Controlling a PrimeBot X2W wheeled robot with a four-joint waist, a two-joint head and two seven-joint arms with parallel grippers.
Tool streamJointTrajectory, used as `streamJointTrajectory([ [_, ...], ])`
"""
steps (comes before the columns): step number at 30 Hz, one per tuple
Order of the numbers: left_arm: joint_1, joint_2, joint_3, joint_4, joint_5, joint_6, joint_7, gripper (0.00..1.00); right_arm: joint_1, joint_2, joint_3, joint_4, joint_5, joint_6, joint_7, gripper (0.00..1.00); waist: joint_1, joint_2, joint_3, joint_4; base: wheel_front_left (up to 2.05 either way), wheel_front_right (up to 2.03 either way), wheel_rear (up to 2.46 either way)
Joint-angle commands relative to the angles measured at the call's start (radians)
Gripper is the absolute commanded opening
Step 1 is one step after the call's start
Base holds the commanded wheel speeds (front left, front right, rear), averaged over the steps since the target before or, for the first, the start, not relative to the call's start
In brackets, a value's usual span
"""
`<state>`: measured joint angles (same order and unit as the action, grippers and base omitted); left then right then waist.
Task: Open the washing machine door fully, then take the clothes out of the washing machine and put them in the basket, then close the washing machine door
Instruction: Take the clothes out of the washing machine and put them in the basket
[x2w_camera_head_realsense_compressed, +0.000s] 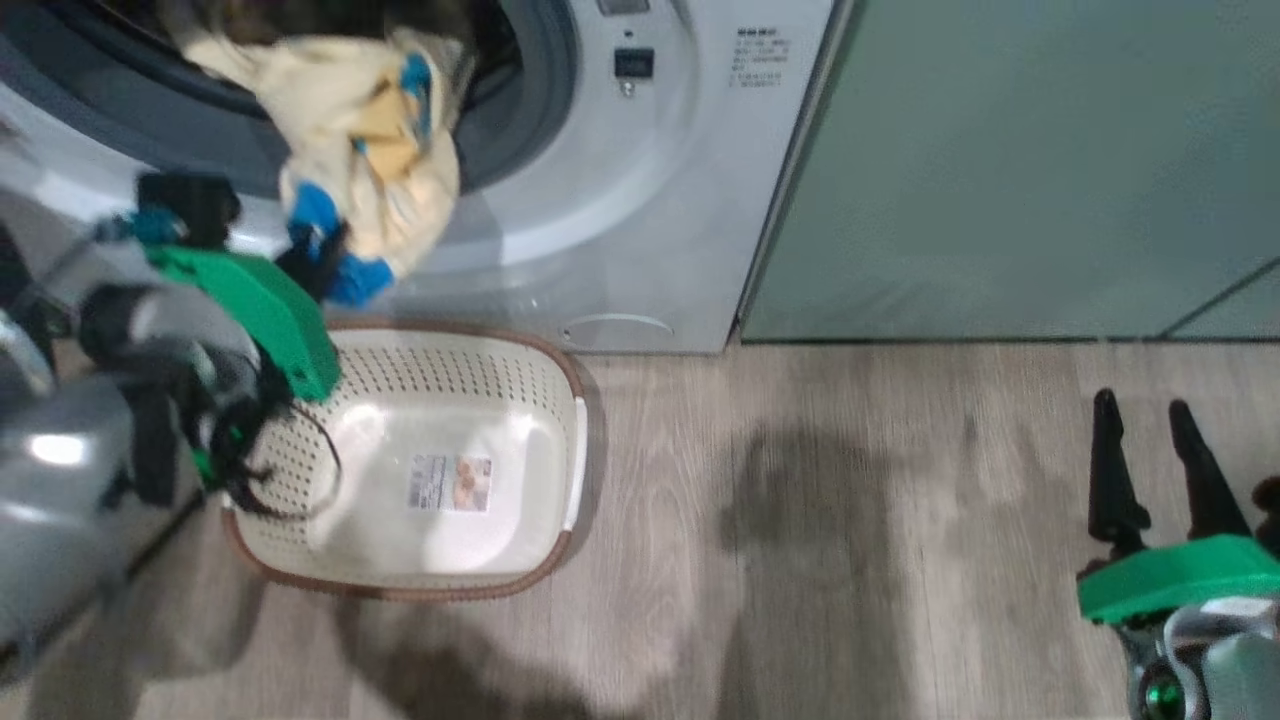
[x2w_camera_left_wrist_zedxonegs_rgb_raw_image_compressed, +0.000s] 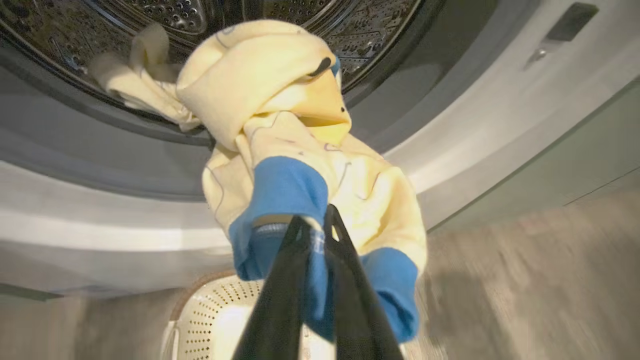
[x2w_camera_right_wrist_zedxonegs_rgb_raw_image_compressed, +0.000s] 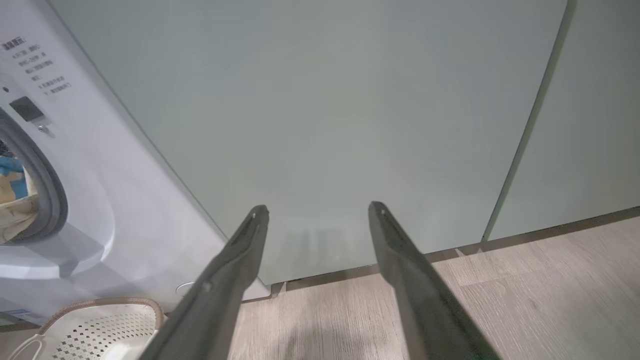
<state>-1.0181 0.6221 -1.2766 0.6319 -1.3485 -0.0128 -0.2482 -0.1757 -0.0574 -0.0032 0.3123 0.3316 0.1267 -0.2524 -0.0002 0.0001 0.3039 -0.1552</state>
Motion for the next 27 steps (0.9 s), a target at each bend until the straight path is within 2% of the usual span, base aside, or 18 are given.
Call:
streamJointTrajectory([
  [1, -0.006, 0.028, 0.062, -0.023, 0.012, 0.018, -0.013, 0.00, 0.007, -0.019, 0.015, -0.026, -0.005, 0.004, -0.009, 1.00, 0.0002, -0.0001, -0.042, 0.018, 0.00, 0.00, 0.00],
  [4, 0.071, 0.023, 0.095, -0.075, 0.047, 0.068, -0.013, 0.00, 0.027, -0.023, 0.013, -0.025, -0.006, 0.004, -0.009, 1.00, 0.0002, -0.0001, -0.068, 0.025, 0.00, 0.00, 0.00],
  [7, 0.154, 0.016, 0.117, -0.117, 0.069, 0.099, -0.013, 0.00, 0.042, -0.027, 0.015, -0.023, -0.003, 0.004, -0.009, 1.00, 0.0002, -0.0001, -0.086, 0.028, 0.00, 0.00, 0.00],
  [14, 0.300, -0.019, 0.155, -0.147, 0.100, 0.130, -0.013, 0.00, 0.060, -0.035, 0.017, -0.023, 0.006, 0.004, -0.009, 1.00, 0.0002, -0.0001, -0.101, 0.032, 0.00, 0.00, 0.00],
  [20, 0.355, -0.072, 0.139, -0.068, 0.106, 0.128, -0.010, 0.00, 0.054, -0.045, 0.023, -0.024, 0.009, 0.004, -0.009, 1.00, 0.0002, -0.0001, -0.091, 0.023, 0.00, 0.00, 0.00],
  [27, 0.347, -0.152, 0.091, 0.128, 0.125, 0.099, 0.032, 0.00, 0.035, -0.051, 0.025, -0.031, 0.010, 0.004, -0.009, 1.00, 0.0002, -0.0001, -0.042, 0.008, 0.00, 0.00, 0.00],
])
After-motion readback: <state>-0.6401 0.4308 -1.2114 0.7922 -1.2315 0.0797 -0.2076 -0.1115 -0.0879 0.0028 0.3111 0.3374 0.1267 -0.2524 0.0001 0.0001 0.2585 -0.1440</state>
